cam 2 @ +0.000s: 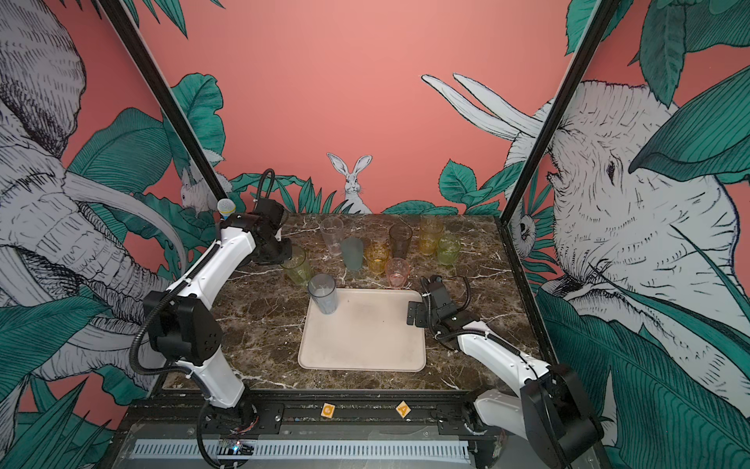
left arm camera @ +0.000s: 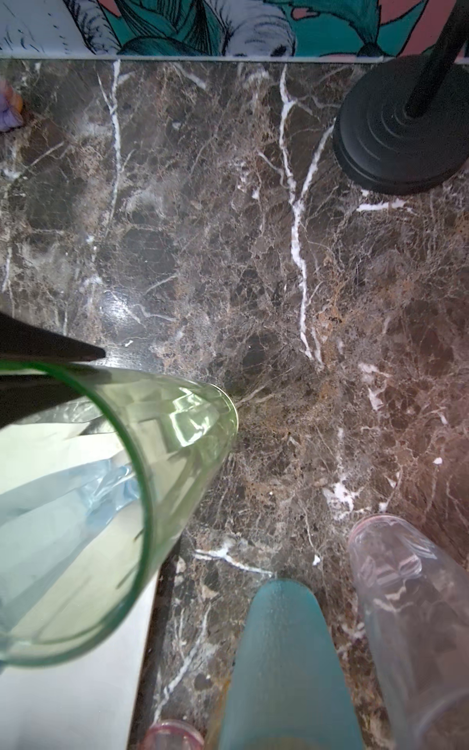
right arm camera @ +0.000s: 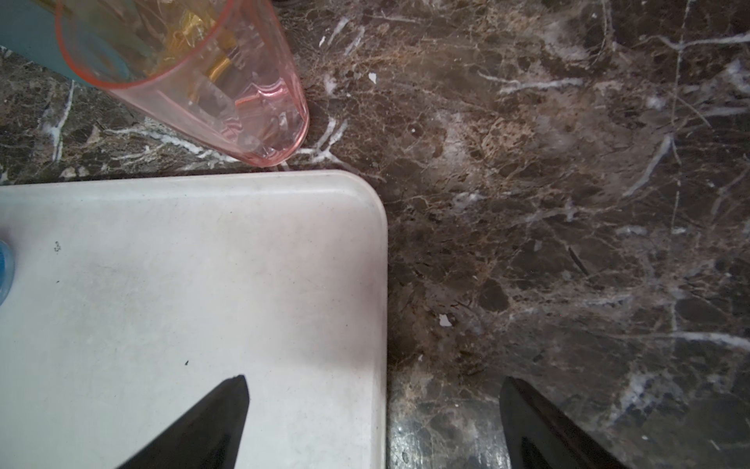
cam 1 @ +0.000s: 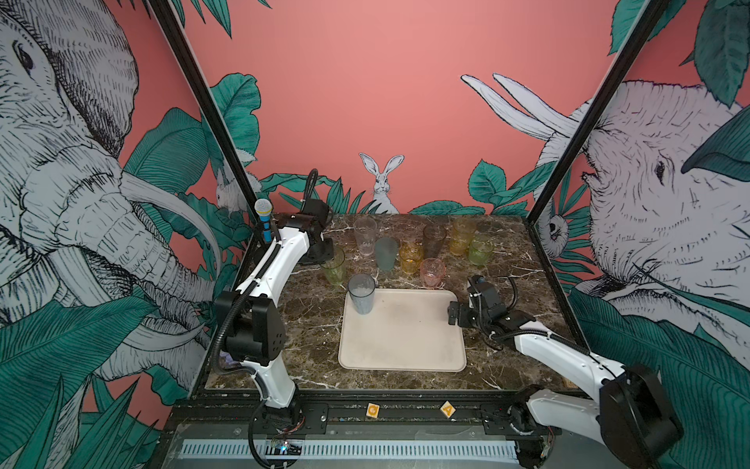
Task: Place the glasses into the tray
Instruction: Pick up the glass from the top-left of the table, then place the glass on the tray.
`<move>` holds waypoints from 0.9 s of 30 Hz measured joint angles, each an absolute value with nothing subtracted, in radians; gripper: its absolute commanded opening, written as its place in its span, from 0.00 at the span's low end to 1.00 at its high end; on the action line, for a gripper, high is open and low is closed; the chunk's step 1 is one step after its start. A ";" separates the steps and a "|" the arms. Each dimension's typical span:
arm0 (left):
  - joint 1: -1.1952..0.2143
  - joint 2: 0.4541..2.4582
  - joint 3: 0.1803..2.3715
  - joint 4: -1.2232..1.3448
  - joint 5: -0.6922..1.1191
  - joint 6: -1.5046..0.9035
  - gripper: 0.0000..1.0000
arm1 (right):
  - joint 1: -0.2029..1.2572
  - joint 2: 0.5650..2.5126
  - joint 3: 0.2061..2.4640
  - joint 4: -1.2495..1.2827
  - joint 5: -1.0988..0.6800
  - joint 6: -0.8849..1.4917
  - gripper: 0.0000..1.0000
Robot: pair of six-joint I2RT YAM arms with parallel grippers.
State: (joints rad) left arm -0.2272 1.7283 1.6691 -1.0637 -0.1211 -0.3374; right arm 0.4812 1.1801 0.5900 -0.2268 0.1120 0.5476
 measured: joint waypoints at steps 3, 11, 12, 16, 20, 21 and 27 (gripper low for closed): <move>-0.227 1.690 1.669 -1.095 -0.124 -0.335 0.00 | 0.481 1.180 0.590 -0.223 0.111 0.548 0.99; -0.227 1.583 1.669 -1.187 -0.124 -0.323 0.00 | 0.481 1.180 0.590 -0.215 0.099 0.549 0.99; -0.227 1.566 1.669 -1.202 -0.124 -0.320 0.00 | 0.481 1.182 0.590 -0.213 0.096 0.549 0.99; -0.227 1.504 1.669 -1.256 -0.123 -0.312 0.00 | 0.481 1.190 0.590 -0.211 0.091 0.549 0.99; -0.227 1.446 1.666 -1.303 -0.117 -0.309 0.00 | 0.481 1.200 0.590 -0.207 0.089 0.548 0.99; -0.227 1.432 1.665 -1.316 -0.113 -0.309 0.00 | 0.481 1.200 0.590 -0.207 0.088 0.548 0.99; -0.232 1.362 1.647 -1.381 -0.097 -0.310 0.00 | 0.481 1.200 0.590 -0.200 0.086 0.549 0.99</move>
